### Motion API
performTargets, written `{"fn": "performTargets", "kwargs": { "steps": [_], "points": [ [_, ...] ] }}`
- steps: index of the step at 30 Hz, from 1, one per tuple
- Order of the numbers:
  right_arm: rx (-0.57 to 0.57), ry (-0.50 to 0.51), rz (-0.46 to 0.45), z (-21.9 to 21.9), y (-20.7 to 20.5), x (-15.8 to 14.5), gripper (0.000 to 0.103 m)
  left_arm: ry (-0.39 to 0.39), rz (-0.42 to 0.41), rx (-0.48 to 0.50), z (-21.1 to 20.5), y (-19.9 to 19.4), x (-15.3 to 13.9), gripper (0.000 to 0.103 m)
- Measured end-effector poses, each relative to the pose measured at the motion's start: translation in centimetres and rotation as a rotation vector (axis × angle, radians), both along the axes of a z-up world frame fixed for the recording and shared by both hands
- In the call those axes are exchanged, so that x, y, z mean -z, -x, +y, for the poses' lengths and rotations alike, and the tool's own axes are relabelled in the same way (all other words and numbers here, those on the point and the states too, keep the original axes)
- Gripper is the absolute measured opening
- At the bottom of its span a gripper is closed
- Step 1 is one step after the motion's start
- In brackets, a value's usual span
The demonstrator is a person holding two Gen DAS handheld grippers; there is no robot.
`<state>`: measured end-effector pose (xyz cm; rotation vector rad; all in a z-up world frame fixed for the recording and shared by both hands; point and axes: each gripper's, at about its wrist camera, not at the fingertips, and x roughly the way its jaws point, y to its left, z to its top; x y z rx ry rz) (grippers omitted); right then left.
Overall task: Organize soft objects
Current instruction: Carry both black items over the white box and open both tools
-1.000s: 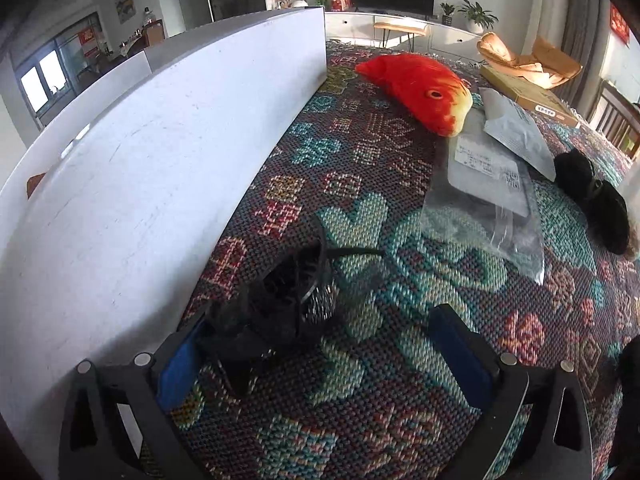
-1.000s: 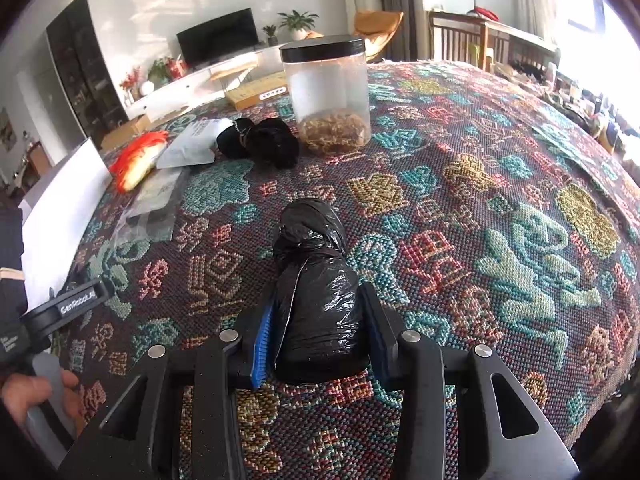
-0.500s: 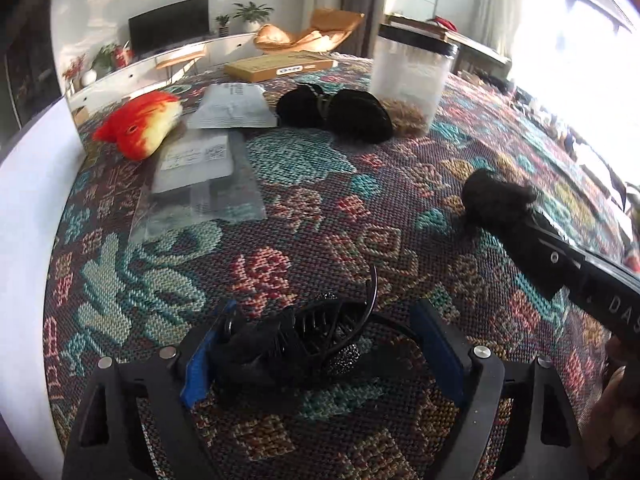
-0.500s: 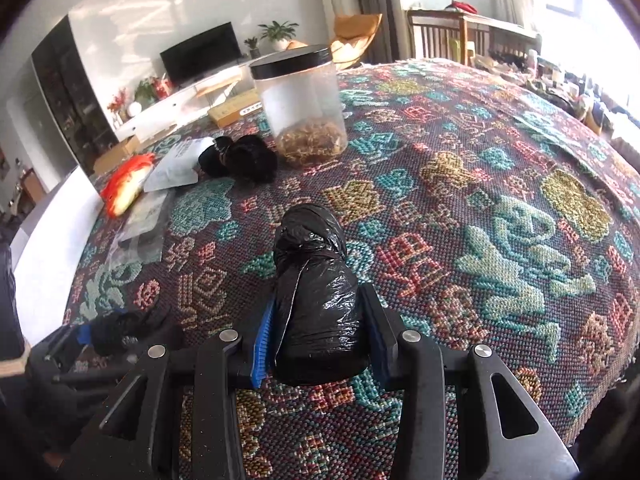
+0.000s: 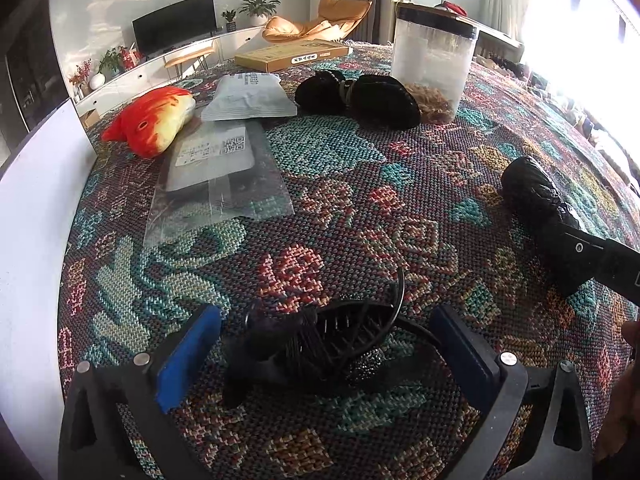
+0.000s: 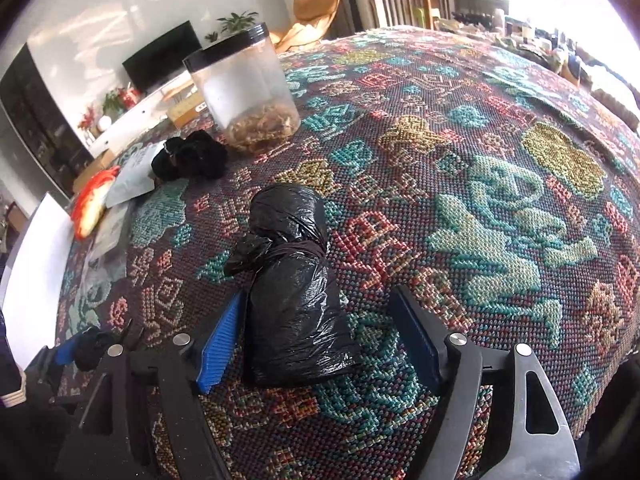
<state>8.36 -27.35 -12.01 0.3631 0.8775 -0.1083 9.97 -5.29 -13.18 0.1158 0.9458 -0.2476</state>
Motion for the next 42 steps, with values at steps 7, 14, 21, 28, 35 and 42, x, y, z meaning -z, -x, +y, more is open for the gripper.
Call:
{"fn": "performTargets", "kwargs": {
  "steps": [7, 14, 21, 28, 35, 42],
  "points": [
    [0.094, -0.272, -0.080, -4.1, 1.8, 0.1, 0.079, 0.009, 0.014, 0.016, 0.3, 0.2, -0.1, 0.103],
    [-0.147, 0.058, 0.056, 1.6, -1.7, -0.3, 0.082, 0.043, 0.069, 0.044, 2.4, 2.9, -0.7, 0.103],
    [-0.118, 0.078, 0.091, -3.3, -6.4, -1.8, 0.040, 0.073, 0.027, 0.065, 2.2, 3.2, -2.2, 0.103],
    [-0.144, 0.073, 0.058, -8.5, -15.7, -2.7, 0.040, -0.013, 0.034, 0.067, 0.0, 1.7, -0.3, 0.103],
    [-0.219, 0.111, 0.034, -9.2, -22.1, 0.0, 0.039, -0.001, -0.016, -0.041, 0.2, -0.8, -0.7, 0.076],
    [-0.187, 0.056, 0.019, -10.3, -23.5, -3.6, 0.039, 0.200, -0.016, -0.139, 2.8, -3.0, -4.2, 0.075]
  ]
}}
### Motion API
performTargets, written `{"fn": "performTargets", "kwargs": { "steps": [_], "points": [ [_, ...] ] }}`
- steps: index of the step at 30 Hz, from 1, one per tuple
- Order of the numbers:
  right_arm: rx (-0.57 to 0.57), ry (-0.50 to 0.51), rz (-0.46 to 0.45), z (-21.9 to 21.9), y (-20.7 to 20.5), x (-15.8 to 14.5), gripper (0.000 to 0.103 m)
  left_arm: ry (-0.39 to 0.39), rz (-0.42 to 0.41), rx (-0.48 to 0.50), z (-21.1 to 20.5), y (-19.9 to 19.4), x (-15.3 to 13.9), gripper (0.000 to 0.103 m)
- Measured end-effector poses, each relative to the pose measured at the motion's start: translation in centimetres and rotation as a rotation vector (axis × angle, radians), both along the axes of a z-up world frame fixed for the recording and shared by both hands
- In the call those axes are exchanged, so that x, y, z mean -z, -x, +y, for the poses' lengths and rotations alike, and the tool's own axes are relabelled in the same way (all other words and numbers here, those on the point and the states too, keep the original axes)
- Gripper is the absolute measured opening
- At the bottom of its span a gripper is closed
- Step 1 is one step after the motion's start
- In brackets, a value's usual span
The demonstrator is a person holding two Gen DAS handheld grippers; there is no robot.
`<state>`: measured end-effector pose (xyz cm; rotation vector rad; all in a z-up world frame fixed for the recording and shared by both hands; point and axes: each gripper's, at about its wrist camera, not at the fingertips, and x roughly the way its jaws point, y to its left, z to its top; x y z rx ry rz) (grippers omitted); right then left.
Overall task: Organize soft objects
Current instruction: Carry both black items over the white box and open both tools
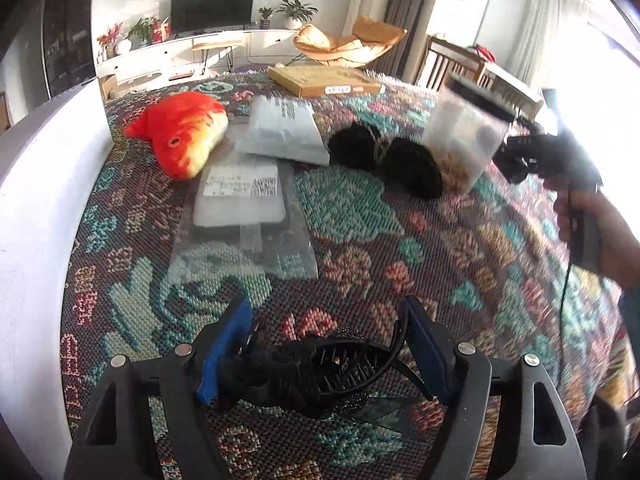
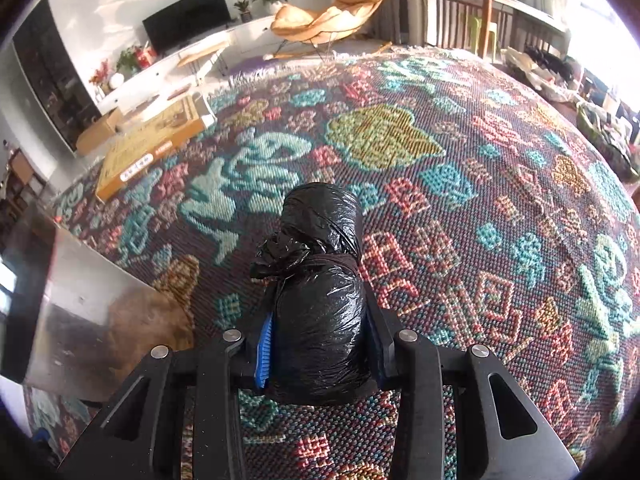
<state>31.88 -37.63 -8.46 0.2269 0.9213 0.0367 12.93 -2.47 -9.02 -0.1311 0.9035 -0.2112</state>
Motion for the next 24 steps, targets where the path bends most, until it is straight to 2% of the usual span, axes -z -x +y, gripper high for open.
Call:
{"fn": "performTargets", "kwargs": {
  "steps": [4, 6, 8, 10, 12, 14, 17, 19, 20, 21, 24],
  "points": [
    [-0.039, -0.012, -0.089, 2.2, 2.3, -6.4, 0.039, 0.087, -0.058, -0.057, 3.1, 0.7, -5.3, 0.076],
    [-0.117, -0.015, -0.126, 5.5, 4.2, -9.7, 0.039, 0.139, -0.089, -0.083, 5.4, 1.9, -8.0, 0.076],
    [-0.214, -0.018, -0.153, 10.3, 6.7, -12.4, 0.039, 0.139, -0.125, -0.102, 7.9, 3.5, -10.2, 0.076],
    [-0.327, -0.055, -0.168, 15.9, 9.5, -14.2, 0.039, 0.084, -0.155, -0.132, 10.8, 5.6, -11.9, 0.076],
    [-0.449, -0.134, -0.154, 22.1, 12.5, -15.0, 0.039, 0.014, -0.165, -0.181, 14.2, 7.9, -12.7, 0.076],
    [-0.570, -0.202, -0.128, 28.2, 15.5, -15.2, 0.039, -0.060, -0.151, -0.243, 18.1, 10.1, -12.7, 0.076],
    [-0.728, -0.310, -0.052, 36.6, 19.3, -14.2, 0.040, -0.174, -0.114, -0.374, 23.8, 13.2, -11.2, 0.078],
    [-0.802, -0.362, -0.022, 41.1, 21.5, -13.3, 0.048, -0.231, -0.064, -0.452, 27.1, 14.5, -9.8, 0.095],
    [-0.835, -0.374, -0.011, 42.9, 22.4, -12.8, 0.058, -0.255, -0.040, -0.486, 28.5, 15.1, -9.1, 0.103],
    [-0.852, -0.380, 0.001, 44.2, 23.0, -12.4, 0.087, -0.272, -0.028, -0.521, 29.7, 15.7, -8.5, 0.103],
    [-0.835, -0.385, -0.002, 44.3, 23.7, -11.5, 0.089, -0.257, -0.007, -0.590, 31.9, 17.0, -7.5, 0.103]
  ]
}}
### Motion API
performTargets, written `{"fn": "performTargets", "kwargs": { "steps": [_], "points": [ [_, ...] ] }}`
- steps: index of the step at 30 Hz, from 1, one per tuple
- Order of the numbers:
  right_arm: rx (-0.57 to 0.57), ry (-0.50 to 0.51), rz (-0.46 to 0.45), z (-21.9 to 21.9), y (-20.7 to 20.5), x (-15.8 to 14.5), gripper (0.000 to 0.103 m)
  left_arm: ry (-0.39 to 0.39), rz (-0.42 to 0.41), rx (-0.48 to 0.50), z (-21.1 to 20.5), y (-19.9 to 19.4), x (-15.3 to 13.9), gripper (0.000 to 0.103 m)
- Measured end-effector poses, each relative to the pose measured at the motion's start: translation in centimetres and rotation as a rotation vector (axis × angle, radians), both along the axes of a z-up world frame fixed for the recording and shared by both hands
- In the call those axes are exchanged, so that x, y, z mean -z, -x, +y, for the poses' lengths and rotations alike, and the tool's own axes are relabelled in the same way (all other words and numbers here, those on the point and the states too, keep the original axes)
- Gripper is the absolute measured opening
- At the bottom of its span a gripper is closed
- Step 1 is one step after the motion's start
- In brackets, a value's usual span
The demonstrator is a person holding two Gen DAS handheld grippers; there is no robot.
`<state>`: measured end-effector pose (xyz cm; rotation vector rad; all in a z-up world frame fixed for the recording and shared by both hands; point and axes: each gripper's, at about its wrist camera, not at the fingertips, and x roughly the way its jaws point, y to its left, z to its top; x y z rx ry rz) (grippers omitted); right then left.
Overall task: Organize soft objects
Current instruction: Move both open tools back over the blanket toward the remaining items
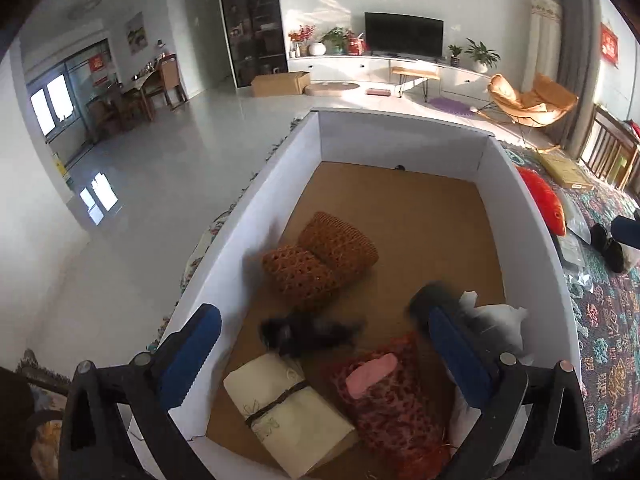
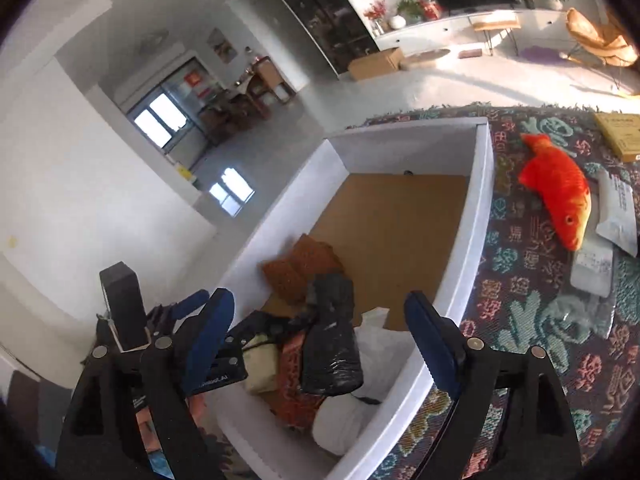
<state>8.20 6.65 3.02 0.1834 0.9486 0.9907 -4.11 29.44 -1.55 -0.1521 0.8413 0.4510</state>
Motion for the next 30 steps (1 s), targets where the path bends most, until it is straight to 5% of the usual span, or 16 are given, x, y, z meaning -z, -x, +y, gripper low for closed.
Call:
{"fn": "performTargets", "kwargs": {
  "steps": [6, 11, 15, 18, 25, 30],
  "points": [
    [0.311, 0.163, -0.168, -10.3, -1.8, 2.8, 0.089, 0.160, -0.075, 0.101, -3.3, -0.1, 0.0, 0.103],
    [0.620, 0.456, -0.082, -21.5, -3.6, 12.2, 0.089, 0.240, -0.081, 0.401, -13.8, -2.0, -1.2, 0.103],
    [0.754, 0.511, -0.048, -27.0, -1.9, 16.5, 0.089, 0.254, -0.015, 0.630, -23.7, -3.0, 0.3, 0.103],
    [0.807, 0.479, -0.062, -28.0, -1.2, 15.7, 0.089, 0.277, 0.036, 0.636, -28.8, -4.8, 4.0, 0.103],
    [0.873, 0.434, -0.024, -30.3, -1.5, 16.1, 0.089, 0.032, 0.100, 0.469, -33.2, -8.9, 11.9, 0.103],
    [0.860, 0.555, -0.062, -27.9, -1.9, 16.5, 0.093, 0.070, 0.070, 0.466, -32.2, -8.5, 11.8, 0.103]
  ]
}}
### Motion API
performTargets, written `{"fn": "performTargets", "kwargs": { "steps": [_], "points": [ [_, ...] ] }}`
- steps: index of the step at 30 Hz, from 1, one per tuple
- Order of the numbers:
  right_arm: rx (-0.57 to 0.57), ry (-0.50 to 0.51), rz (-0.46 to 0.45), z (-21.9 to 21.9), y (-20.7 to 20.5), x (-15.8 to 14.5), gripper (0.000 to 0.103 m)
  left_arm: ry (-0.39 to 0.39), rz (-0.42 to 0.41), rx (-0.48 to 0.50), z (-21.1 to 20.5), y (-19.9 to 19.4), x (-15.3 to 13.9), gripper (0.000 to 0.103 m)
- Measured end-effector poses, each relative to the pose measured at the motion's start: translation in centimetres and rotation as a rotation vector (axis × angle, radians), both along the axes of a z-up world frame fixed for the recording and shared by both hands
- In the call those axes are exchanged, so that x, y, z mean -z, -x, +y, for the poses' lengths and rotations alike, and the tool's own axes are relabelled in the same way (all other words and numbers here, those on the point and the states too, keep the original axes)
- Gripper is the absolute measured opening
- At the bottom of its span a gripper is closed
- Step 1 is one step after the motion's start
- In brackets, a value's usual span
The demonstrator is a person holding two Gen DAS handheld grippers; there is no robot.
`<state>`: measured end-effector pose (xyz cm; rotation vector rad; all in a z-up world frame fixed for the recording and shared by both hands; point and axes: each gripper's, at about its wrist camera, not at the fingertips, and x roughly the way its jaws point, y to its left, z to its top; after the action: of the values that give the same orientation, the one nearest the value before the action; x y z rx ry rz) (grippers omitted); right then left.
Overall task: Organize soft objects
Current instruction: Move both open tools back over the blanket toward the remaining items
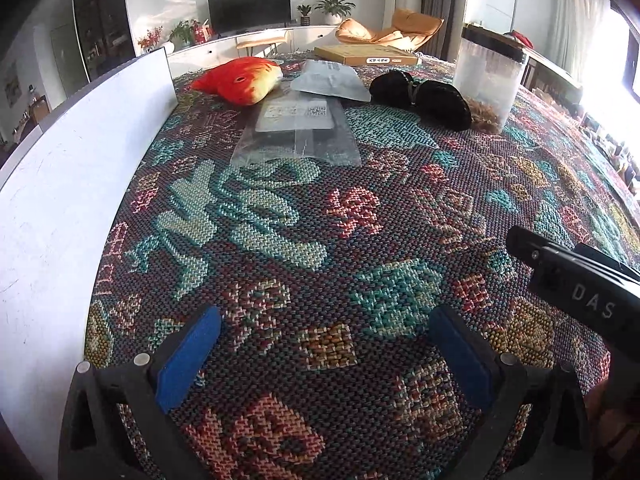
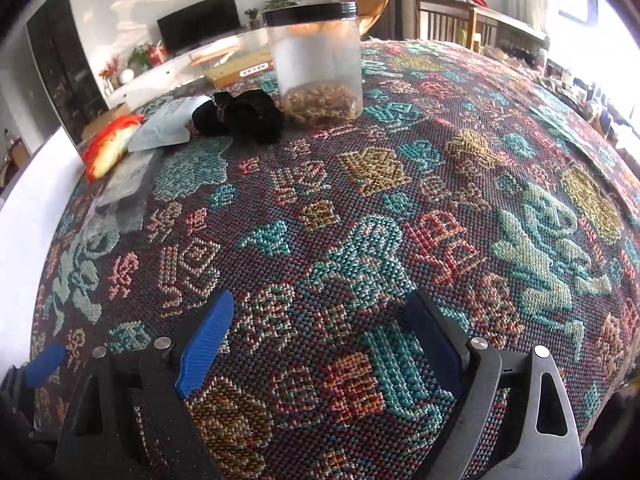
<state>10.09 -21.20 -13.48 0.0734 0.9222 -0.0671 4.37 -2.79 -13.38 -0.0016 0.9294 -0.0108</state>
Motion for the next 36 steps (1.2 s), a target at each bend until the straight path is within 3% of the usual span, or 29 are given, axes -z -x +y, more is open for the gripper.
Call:
{"fn": "performTargets", "kwargs": {
  "steps": [2, 21, 36],
  "points": [
    [-0.008, 0.045, -0.001, 0.8, 0.1, 0.2, 0.095, 0.001, -0.001, 0.002, -0.2, -0.3, 0.2, 0.103],
    [-0.006, 0.028, -0.006, -0.6, 0.2, 0.2, 0.096, -0.003, -0.001, 0.005, -0.4, -0.4, 0.4, 0.103],
    [-0.013, 0.028, -0.006, 0.7, 0.7, 0.2, 0.097, -0.001, -0.002, 0.006, -0.5, -0.3, 0.4, 0.103]
  ]
}}
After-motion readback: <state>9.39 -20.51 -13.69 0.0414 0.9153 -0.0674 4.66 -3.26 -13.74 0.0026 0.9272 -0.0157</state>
